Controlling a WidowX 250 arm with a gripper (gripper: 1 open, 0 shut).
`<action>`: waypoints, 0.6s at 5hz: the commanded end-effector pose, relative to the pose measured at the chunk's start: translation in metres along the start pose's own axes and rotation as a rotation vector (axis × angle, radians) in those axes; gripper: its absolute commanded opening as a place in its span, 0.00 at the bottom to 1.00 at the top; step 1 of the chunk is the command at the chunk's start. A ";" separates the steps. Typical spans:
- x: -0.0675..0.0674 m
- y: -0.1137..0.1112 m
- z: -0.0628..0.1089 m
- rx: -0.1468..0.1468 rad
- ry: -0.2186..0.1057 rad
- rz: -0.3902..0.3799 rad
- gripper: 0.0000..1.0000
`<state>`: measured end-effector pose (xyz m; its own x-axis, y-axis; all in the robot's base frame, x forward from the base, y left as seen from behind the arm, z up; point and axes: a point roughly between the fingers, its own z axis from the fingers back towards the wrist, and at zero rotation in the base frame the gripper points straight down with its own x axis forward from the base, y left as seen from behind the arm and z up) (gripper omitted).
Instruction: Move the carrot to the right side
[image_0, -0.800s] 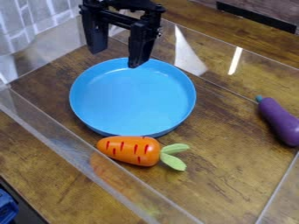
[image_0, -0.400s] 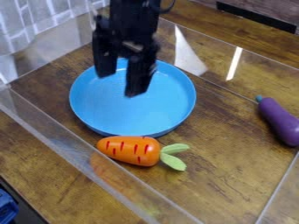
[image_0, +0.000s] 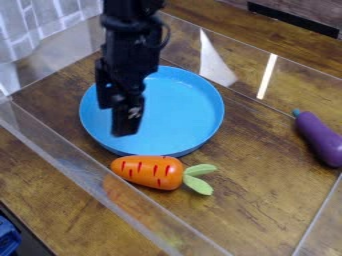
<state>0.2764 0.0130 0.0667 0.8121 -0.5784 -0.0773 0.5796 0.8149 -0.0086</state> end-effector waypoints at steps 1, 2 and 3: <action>0.012 0.003 -0.002 0.038 -0.041 -0.037 1.00; 0.025 -0.001 -0.019 0.056 -0.041 -0.087 1.00; 0.032 -0.006 -0.038 0.066 -0.028 -0.065 1.00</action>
<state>0.2955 -0.0052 0.0230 0.7776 -0.6257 -0.0620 0.6284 0.7765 0.0455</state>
